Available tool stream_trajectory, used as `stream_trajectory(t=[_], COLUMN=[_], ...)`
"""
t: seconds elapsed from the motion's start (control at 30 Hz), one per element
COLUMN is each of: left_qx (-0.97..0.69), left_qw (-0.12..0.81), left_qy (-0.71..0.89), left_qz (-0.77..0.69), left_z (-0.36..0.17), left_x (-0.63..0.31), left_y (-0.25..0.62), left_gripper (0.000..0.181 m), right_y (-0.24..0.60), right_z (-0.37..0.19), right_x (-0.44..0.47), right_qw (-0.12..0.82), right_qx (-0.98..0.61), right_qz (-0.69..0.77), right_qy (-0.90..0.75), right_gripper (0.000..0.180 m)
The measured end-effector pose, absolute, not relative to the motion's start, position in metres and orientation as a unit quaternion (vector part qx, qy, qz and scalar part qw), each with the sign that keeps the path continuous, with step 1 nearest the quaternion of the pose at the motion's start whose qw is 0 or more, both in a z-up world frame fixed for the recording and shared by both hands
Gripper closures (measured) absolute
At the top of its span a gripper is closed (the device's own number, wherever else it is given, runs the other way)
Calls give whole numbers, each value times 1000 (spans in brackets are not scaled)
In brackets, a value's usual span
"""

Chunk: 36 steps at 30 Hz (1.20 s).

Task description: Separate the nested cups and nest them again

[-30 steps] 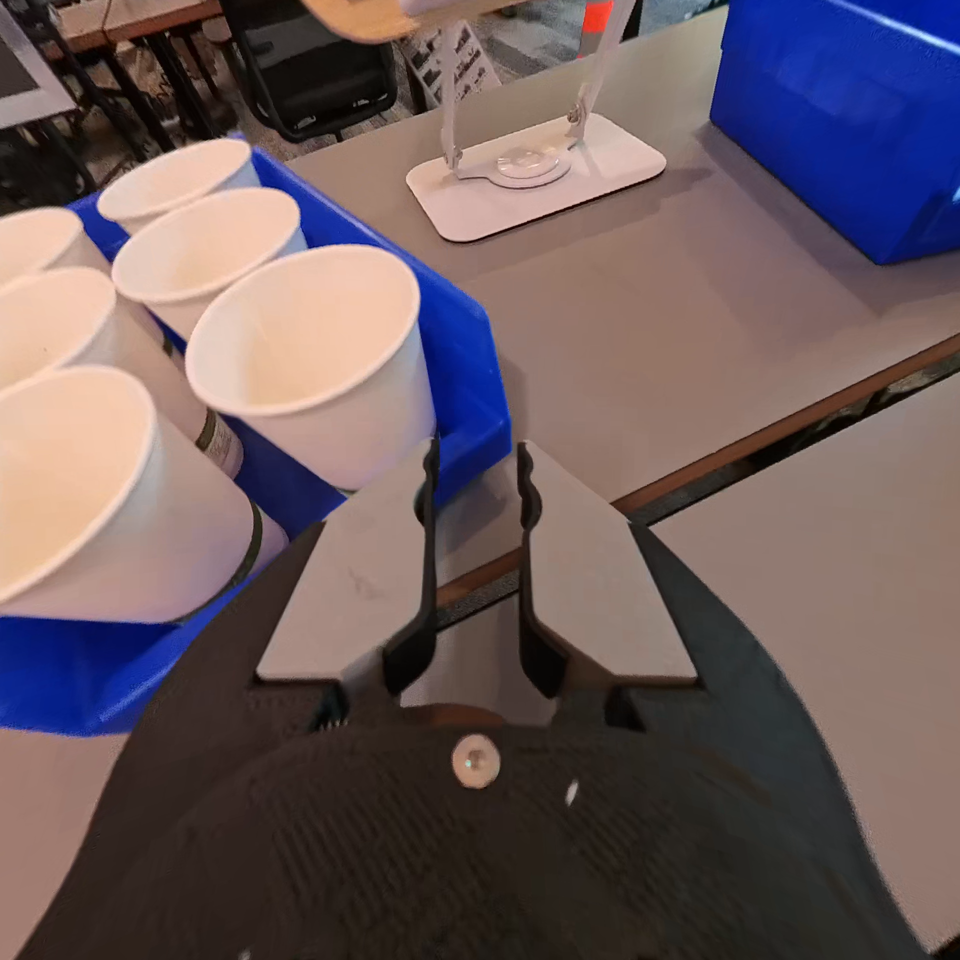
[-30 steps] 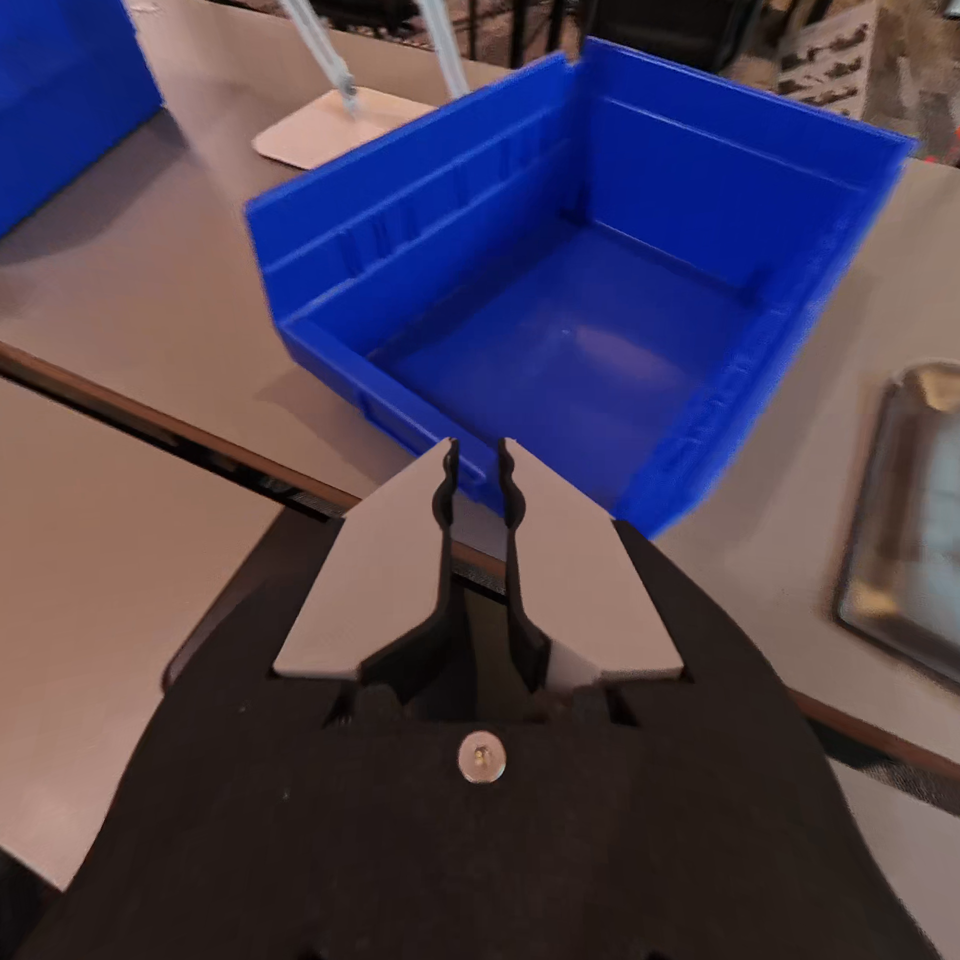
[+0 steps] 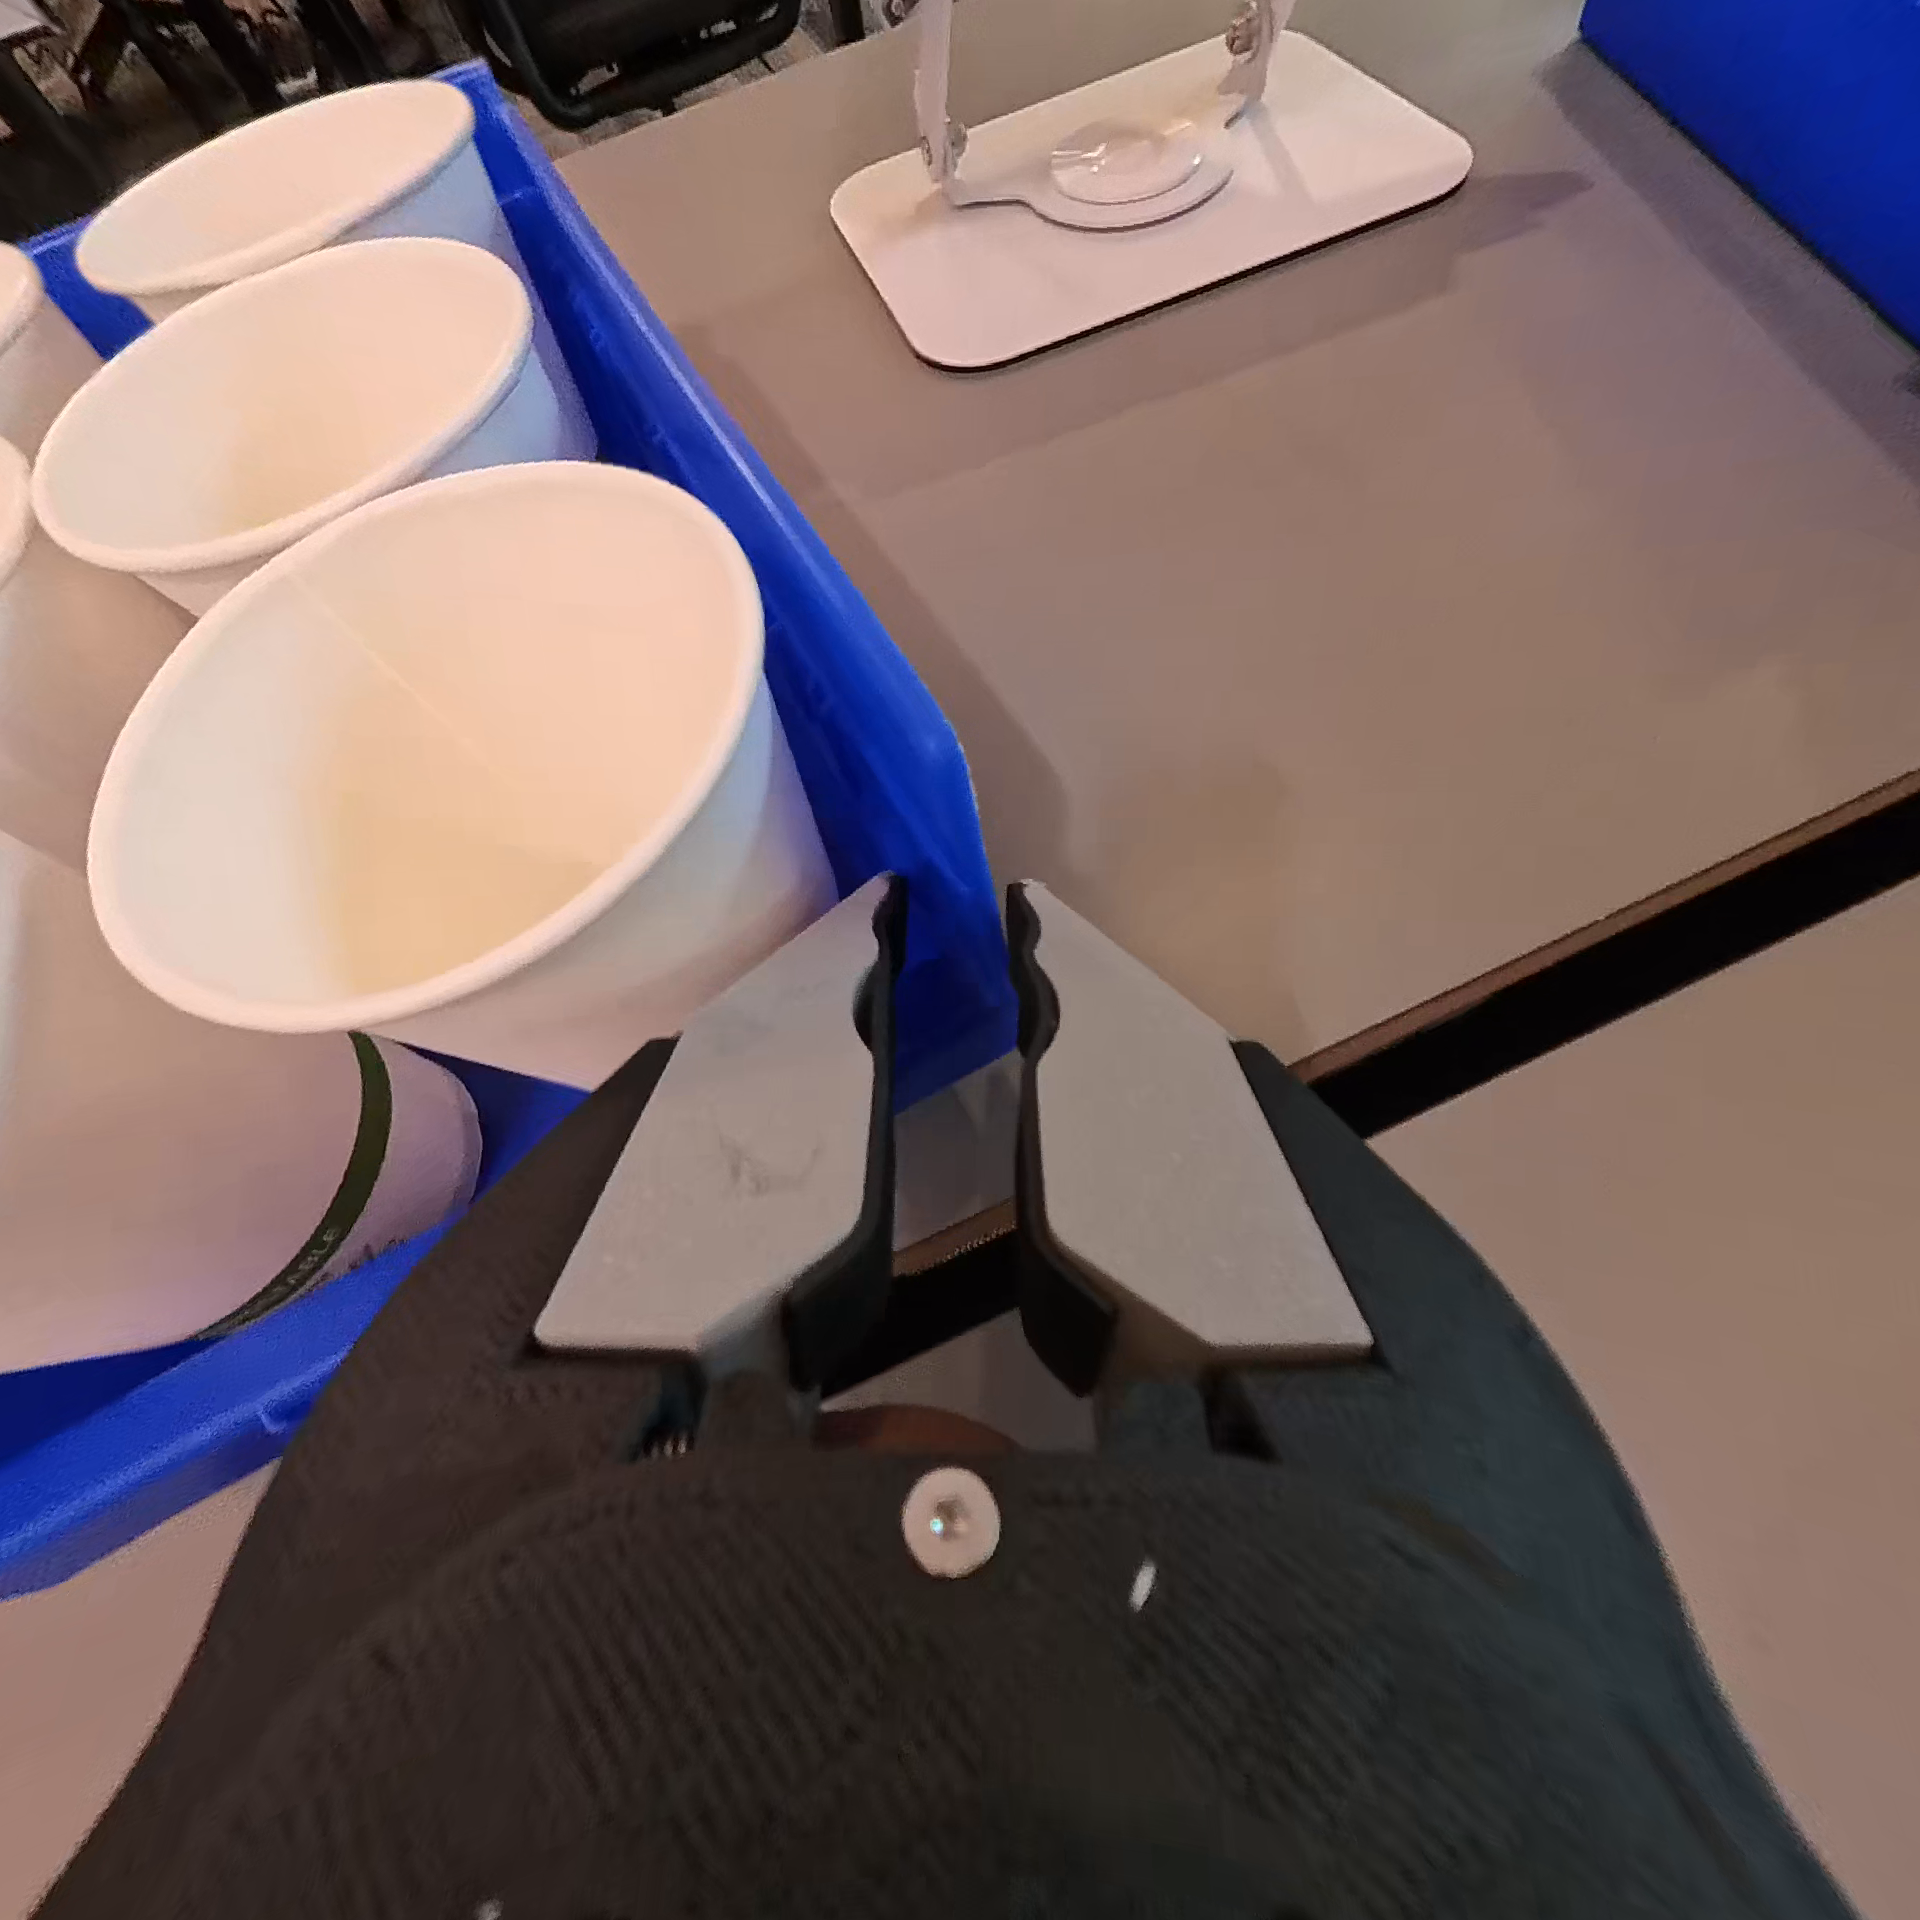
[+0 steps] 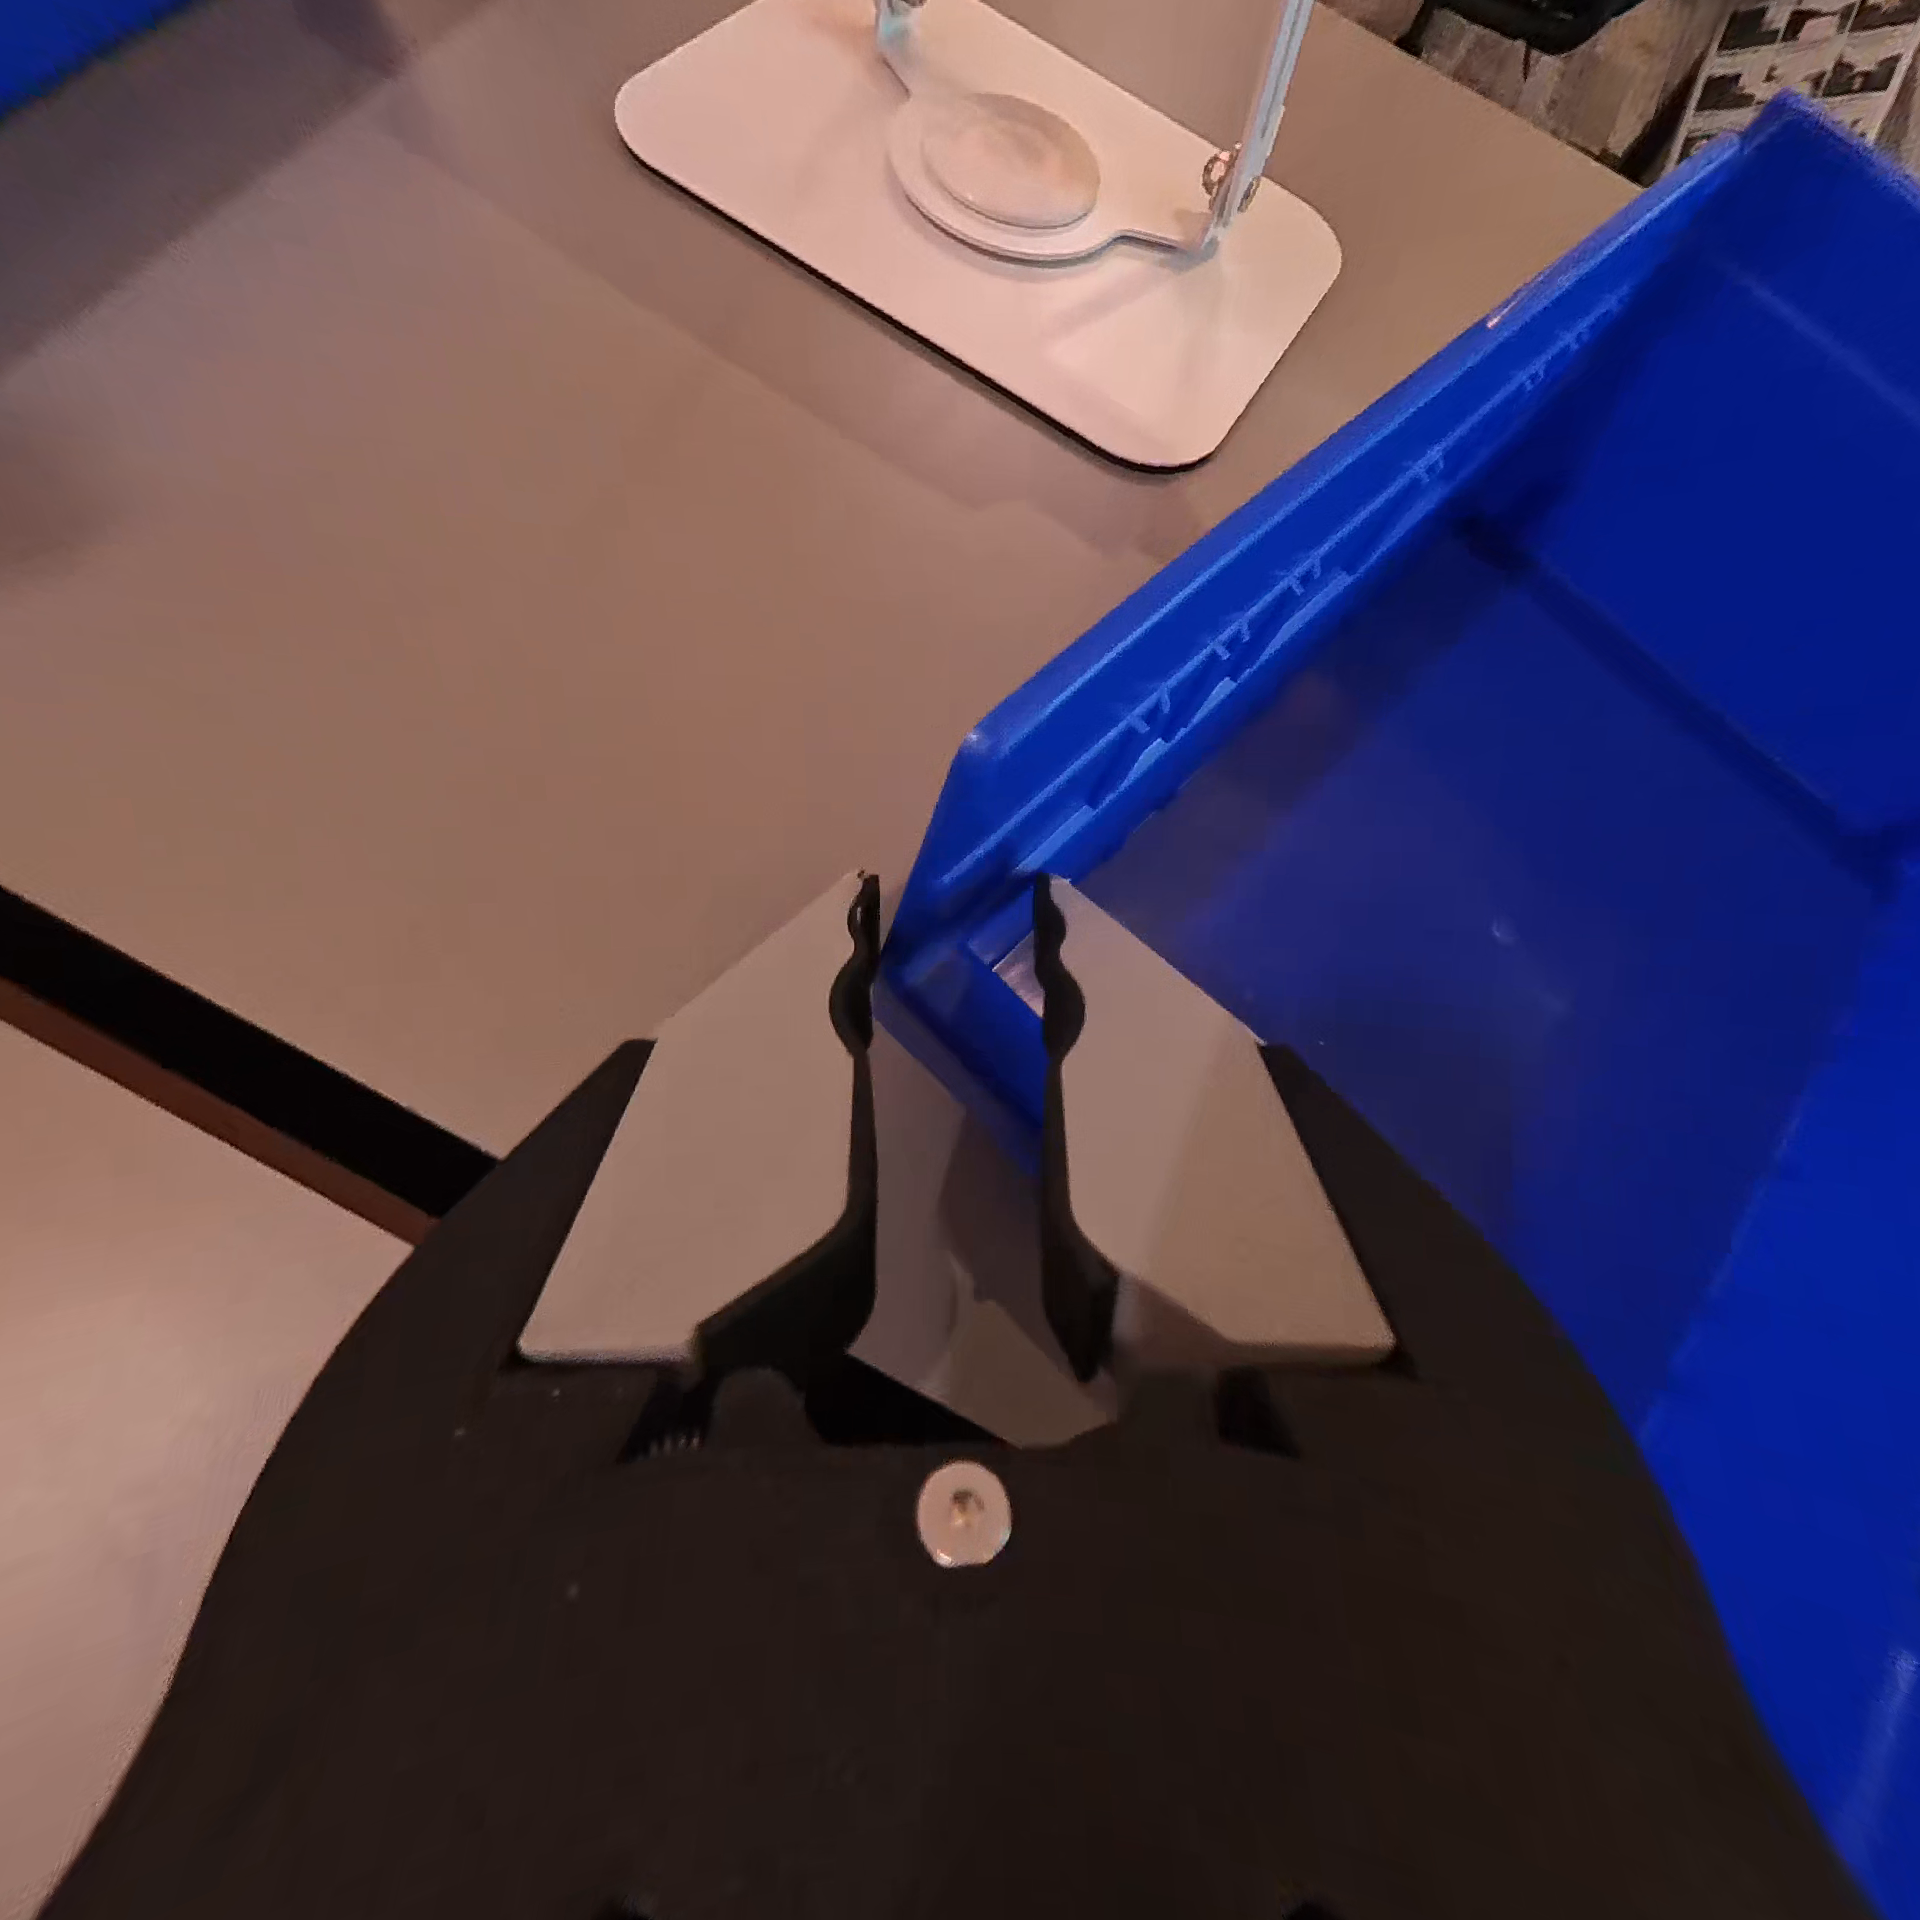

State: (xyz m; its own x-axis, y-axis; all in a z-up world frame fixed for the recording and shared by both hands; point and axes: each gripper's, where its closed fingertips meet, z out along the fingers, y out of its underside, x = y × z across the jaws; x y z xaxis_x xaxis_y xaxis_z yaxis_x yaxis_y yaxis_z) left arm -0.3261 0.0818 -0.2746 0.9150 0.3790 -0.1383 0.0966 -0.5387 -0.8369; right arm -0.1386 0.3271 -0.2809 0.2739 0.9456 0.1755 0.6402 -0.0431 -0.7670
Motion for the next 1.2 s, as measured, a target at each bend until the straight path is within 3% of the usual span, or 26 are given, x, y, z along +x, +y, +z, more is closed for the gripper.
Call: stream_trajectory(t=[0.43, 0.93, 0.97, 1.03, 1.2], left_qx=[-854, -843, -837, -828, -816], left_qw=[473, 491, 500, 513, 541], left_qy=[-147, -147, -149, -155, -143], left_qz=[159, 164, 164, 163, 147], left_z=[-274, -267, -264, -257, -250], left_x=[-332, -327, -326, -322, -291], left_y=[70, 65, 64, 58, 47], left_gripper=[166, 169, 166, 142, 132], right_y=[333, 335, 335, 335, 307], right_z=[-283, -284, -284, -276, -230], right_x=[-57, -65, -64, -58, -53], right_qw=[373, 394, 400, 422, 493], right_qx=[-699, -698, -695, -688, -629], right_qz=[210, 222, 221, 220, 283], right_qy=[-572, -555, -555, -548, -530], right_gripper=[162, 162, 161, 156, 155])
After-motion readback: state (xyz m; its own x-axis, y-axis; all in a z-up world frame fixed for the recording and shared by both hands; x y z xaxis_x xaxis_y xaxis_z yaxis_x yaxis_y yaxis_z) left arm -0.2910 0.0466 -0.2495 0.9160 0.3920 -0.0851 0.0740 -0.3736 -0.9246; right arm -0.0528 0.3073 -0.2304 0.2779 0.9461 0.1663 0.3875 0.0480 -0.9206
